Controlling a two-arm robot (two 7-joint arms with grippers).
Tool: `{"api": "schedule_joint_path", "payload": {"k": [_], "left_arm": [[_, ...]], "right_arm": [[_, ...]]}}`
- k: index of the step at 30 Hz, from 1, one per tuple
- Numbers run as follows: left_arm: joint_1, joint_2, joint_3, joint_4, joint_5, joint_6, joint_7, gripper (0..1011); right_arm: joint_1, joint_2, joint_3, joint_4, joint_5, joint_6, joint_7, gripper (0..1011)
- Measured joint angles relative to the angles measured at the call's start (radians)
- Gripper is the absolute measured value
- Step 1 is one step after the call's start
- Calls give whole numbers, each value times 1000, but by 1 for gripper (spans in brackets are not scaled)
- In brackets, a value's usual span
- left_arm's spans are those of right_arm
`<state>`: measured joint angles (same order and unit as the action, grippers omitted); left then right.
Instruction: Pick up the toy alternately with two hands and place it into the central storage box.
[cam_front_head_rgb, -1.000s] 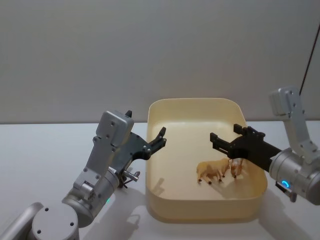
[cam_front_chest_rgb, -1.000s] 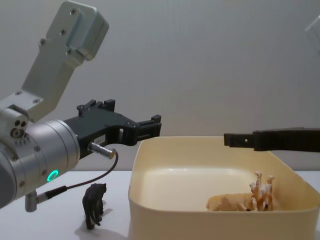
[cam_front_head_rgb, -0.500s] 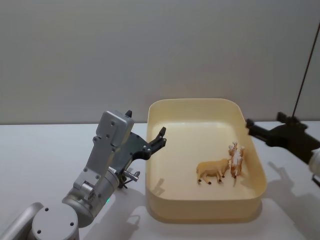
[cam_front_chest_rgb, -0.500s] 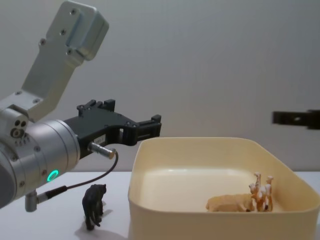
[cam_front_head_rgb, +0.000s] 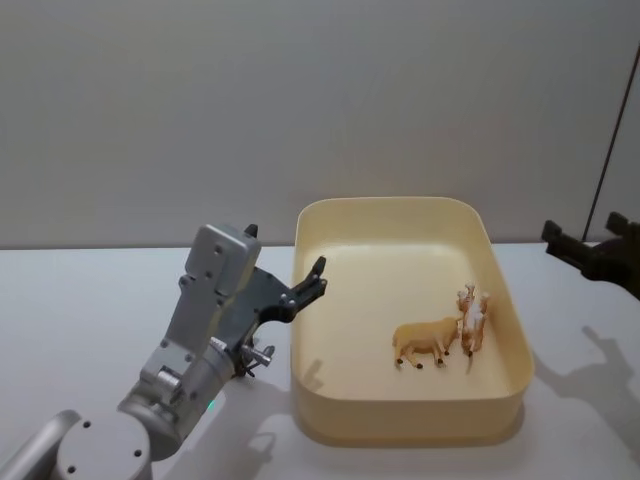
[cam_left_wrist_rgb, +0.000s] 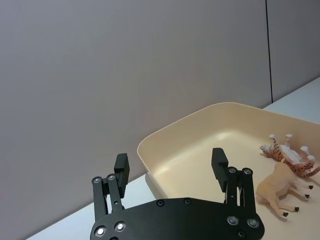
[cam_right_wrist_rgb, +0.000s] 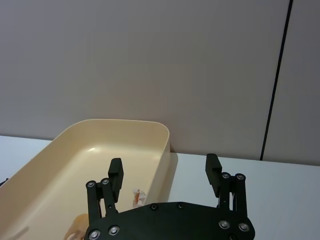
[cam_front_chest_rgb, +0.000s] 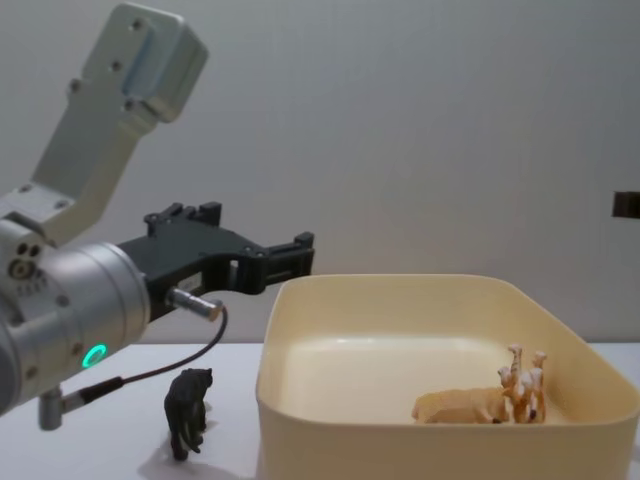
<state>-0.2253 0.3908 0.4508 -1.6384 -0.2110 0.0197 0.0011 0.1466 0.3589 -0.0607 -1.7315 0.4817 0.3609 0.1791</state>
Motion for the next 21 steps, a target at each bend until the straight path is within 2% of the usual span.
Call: {"api": "schedule_joint_path", "payload": {"k": [5, 13, 21], "left_arm": [[27, 23, -10, -30, -29, 15, 29, 1002], [80, 77, -37, -78, -111, 49, 64, 1002], [101, 110, -59, -89, -174, 83, 51, 1002]], "right_arm": [[-7, 8, 10, -8, 13, -3, -7, 1001], [-14, 16, 19, -16, 25, -5, -15, 1001], [-17, 20, 23, -20, 31, -6, -19, 1001]]}}
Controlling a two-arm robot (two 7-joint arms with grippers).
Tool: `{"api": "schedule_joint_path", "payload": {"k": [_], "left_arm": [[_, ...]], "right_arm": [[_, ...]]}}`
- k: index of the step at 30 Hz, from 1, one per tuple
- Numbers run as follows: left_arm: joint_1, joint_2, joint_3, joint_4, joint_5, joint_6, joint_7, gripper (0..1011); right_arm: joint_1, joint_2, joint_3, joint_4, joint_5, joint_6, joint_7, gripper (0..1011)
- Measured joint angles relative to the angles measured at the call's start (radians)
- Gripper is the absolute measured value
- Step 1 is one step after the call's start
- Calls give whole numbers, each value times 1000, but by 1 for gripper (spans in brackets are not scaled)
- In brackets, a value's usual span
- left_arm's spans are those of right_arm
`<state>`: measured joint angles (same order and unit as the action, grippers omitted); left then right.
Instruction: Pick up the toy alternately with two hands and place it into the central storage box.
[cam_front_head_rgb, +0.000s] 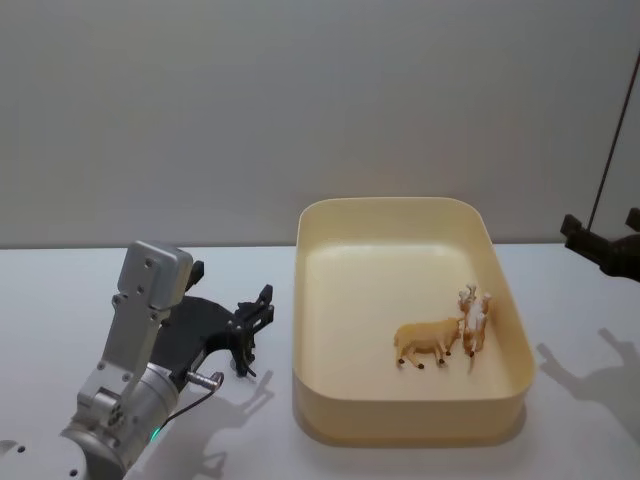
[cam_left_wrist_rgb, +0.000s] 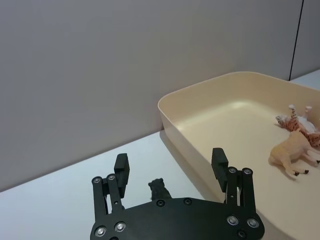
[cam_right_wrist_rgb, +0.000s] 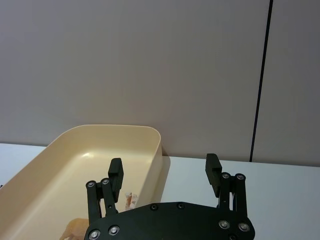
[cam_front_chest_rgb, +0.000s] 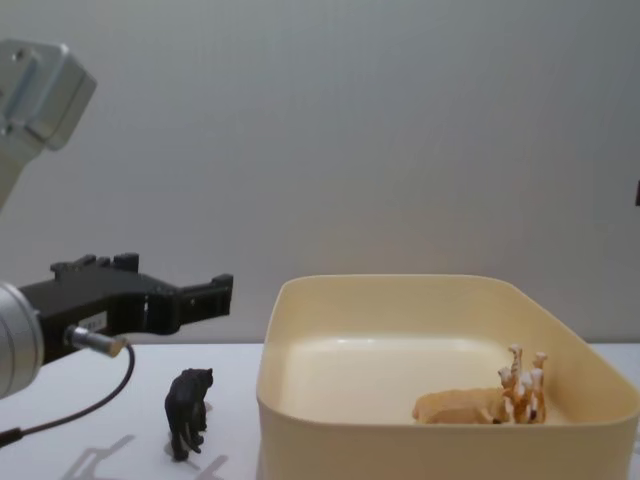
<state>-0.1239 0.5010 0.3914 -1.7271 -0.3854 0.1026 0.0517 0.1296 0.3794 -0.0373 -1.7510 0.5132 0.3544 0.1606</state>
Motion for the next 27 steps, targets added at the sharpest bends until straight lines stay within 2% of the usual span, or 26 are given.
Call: {"api": "schedule_joint_path", "payload": {"k": [10, 21, 27], "left_arm": [[-9, 14, -19, 42, -54, 78, -81, 1002], [-42, -1, -27, 111, -71, 167, -115, 1002], [-61, -14, -28, 148, -74, 196, -126, 1001]], "right_arm": [[-2, 3, 3, -2, 4, -1, -2, 1001], [-3, 4, 5, -3, 6, -2, -3, 1001], [-4, 4, 5, -4, 7, -2, -4, 1001]]}}
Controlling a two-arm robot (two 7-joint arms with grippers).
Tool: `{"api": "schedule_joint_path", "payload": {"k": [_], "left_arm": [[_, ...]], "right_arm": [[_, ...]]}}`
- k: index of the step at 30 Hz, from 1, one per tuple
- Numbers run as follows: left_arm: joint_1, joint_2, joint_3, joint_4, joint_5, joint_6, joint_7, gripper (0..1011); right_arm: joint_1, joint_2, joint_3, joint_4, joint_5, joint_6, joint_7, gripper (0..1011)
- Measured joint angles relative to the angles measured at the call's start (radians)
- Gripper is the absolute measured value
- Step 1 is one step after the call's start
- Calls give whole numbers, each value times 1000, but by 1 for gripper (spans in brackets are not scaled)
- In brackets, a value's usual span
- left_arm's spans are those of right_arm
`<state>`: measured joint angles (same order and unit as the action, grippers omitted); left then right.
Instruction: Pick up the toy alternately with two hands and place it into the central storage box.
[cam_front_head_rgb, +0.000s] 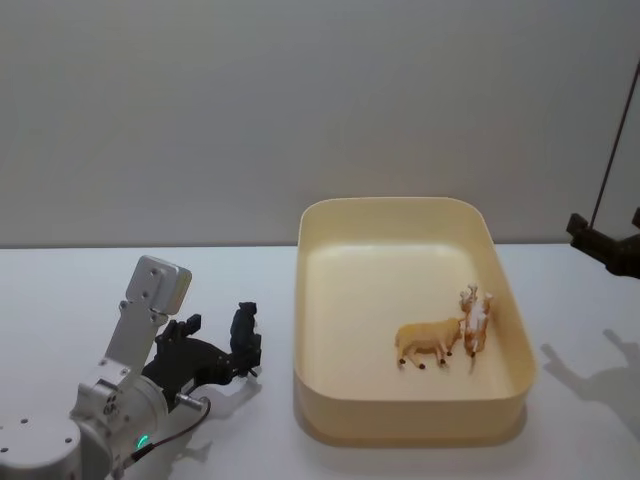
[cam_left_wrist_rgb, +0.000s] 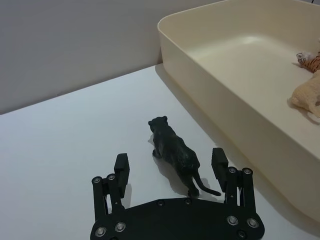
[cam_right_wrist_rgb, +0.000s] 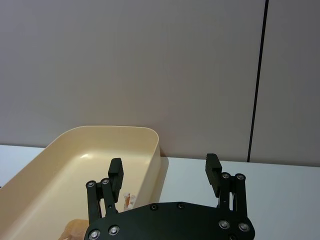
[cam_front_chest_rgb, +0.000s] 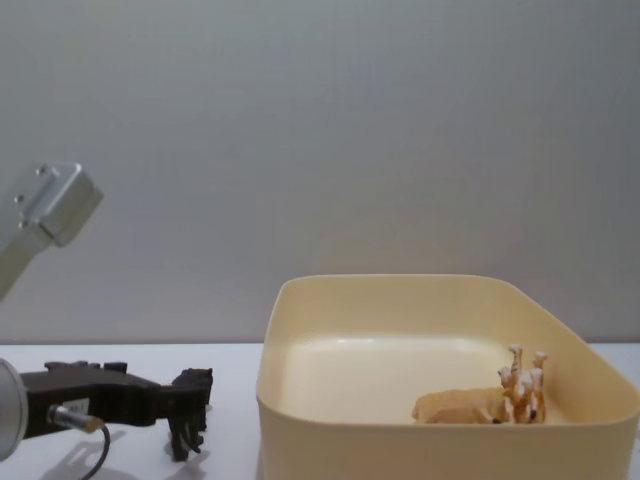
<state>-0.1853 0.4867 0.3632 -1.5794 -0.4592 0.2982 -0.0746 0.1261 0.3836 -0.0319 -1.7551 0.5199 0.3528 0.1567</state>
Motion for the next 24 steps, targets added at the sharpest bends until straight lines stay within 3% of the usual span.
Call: {"api": "schedule_joint_path", "payload": {"k": [24], "left_arm": [[-115, -80, 4, 171, 19, 44, -79, 982]], "right_arm": [[0, 0, 0, 0, 0, 0, 0, 1001]]}}
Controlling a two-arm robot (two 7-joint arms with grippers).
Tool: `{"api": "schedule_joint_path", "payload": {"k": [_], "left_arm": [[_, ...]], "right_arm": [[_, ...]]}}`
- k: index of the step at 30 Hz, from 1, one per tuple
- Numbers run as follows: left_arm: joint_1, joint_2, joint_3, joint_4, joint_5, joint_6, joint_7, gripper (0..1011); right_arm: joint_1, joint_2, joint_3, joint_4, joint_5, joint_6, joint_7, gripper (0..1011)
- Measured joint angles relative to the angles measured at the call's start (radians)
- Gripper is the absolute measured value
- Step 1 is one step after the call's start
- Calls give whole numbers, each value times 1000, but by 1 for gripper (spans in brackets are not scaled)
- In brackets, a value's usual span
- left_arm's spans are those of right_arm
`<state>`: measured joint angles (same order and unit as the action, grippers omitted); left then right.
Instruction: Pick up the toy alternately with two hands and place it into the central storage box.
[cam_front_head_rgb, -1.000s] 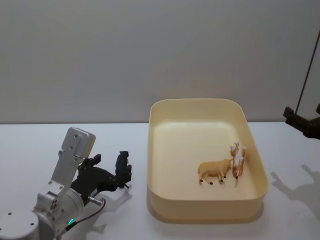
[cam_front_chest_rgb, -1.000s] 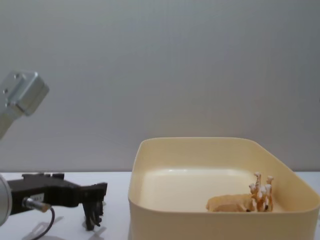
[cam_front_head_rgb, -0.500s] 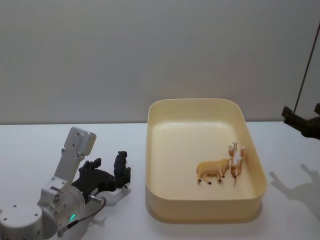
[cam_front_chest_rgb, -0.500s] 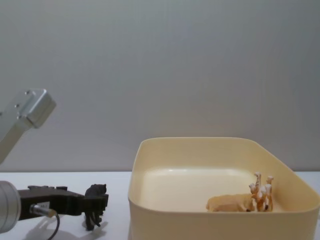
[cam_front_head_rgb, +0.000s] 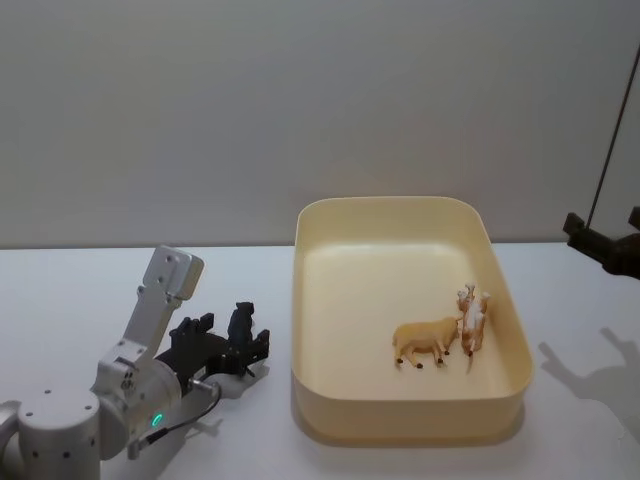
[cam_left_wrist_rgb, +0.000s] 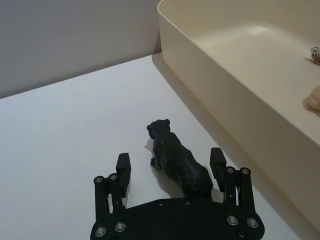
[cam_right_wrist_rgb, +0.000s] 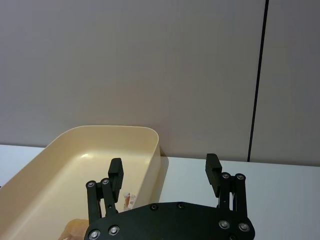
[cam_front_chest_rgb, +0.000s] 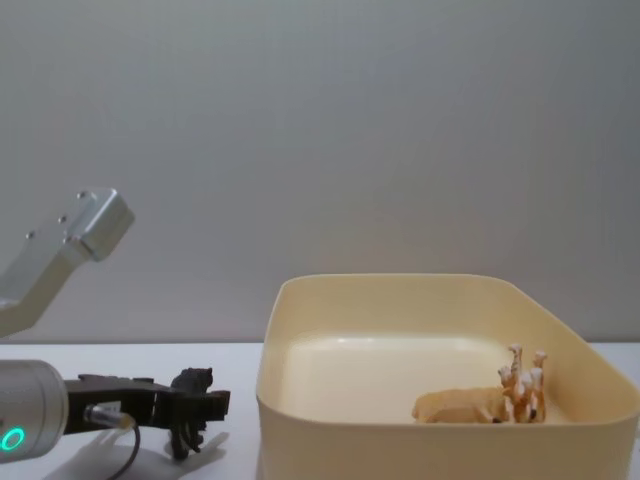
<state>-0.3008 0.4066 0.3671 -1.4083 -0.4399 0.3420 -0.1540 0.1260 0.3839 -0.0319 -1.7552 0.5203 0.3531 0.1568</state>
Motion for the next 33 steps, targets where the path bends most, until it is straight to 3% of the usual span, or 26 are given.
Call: {"api": "schedule_joint_path", "payload": {"k": [9, 14, 21, 25, 33], "left_arm": [[-22, -15, 1, 30, 6, 6, -13, 785], [-29, -20, 2, 40, 8, 8, -17, 591], [-30, -22, 3, 41, 9, 7, -18, 404], [-31, -25, 3, 34, 11, 2, -9, 328], [-34, -34, 3, 1, 25, -15, 43, 328]], "right_arm": [[0, 0, 0, 0, 0, 0, 0, 1001], [0, 0, 0, 0, 0, 0, 0, 1001], [0, 0, 0, 0, 0, 0, 0, 1001], [0, 0, 0, 0, 0, 0, 0, 1001], [0, 0, 0, 0, 0, 0, 0, 1001]]}}
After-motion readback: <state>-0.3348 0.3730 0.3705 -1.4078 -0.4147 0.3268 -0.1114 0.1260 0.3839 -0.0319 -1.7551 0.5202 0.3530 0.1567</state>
